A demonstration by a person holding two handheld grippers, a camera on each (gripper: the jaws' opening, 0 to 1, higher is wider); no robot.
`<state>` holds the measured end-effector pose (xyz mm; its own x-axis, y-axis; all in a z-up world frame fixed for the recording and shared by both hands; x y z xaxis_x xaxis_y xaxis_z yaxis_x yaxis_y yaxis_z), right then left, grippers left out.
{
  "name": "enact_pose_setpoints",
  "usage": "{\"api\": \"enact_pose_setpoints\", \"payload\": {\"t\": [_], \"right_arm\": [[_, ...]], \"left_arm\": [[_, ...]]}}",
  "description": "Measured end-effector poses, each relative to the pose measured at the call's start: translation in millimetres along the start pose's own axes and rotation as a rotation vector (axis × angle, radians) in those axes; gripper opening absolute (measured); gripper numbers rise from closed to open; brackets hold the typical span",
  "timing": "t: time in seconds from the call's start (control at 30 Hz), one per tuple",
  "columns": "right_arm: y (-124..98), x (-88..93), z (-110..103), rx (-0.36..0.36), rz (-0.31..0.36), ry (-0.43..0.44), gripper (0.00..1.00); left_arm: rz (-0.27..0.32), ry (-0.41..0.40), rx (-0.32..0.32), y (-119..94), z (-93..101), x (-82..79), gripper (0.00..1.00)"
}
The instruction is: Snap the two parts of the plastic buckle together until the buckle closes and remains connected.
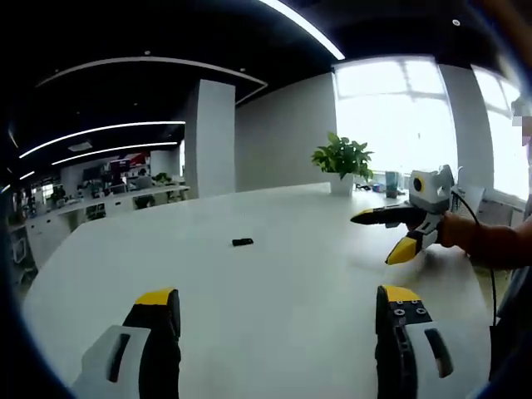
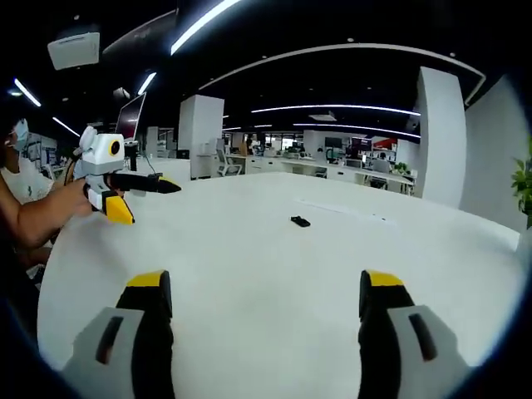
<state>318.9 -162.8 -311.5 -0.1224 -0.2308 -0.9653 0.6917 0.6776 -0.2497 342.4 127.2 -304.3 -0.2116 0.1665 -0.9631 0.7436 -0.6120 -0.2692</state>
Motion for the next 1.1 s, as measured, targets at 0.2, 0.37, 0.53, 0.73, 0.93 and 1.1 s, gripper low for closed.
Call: {"api": "enact_pose_setpoints", "payload": {"t": [0.2,0.37,0.53,0.73,0.93,1.1], "right_arm": [[-2.4,-3.8,4.2,0.023,-0.003,-0.026,0.94],[-3.5,-3.9,6.7,0.030,0.000,-0.021,0.94],[-3.0,-5.0,7.1,0.034,0.000,-0.026,0.93],[-2.6,-6.5,7.1,0.036,0.003,-0.026,0.93],[-3.1,-4.4,9.8,0.049,0.039,-0.003,0.92],[-2.3,-2.0,10.4,0.082,0.060,-0.034,0.91]], "left_arm": [[0.010,0.004,0.004,-3.9,4.3,-1.7,0.99],[0.015,0.005,0.006,-4.1,5.0,-2.5,0.99],[0.023,0.001,0.009,-4.1,4.3,-4.0,0.99],[0.024,0.004,0.009,-4.7,3.6,-3.8,0.99],[0.043,-0.020,-0.004,-7.1,-1.4,-1.8,0.99],[0.082,-0.045,-0.012,-5.4,-5.1,-0.2,0.99]]}}
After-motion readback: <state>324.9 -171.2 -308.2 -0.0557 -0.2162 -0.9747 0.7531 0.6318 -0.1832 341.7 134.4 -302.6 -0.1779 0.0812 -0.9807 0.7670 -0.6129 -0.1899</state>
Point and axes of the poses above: the point that each gripper's makers call its tool centre point, and the gripper's own axes: y roughly forward along the fingers, z roughly to its right, x roughly out of its underside, the point moved 8 cm from there along -y, roughly backward along the fingers, and after that the axes turned 8 degrees about -x, right-handed, at the moved point
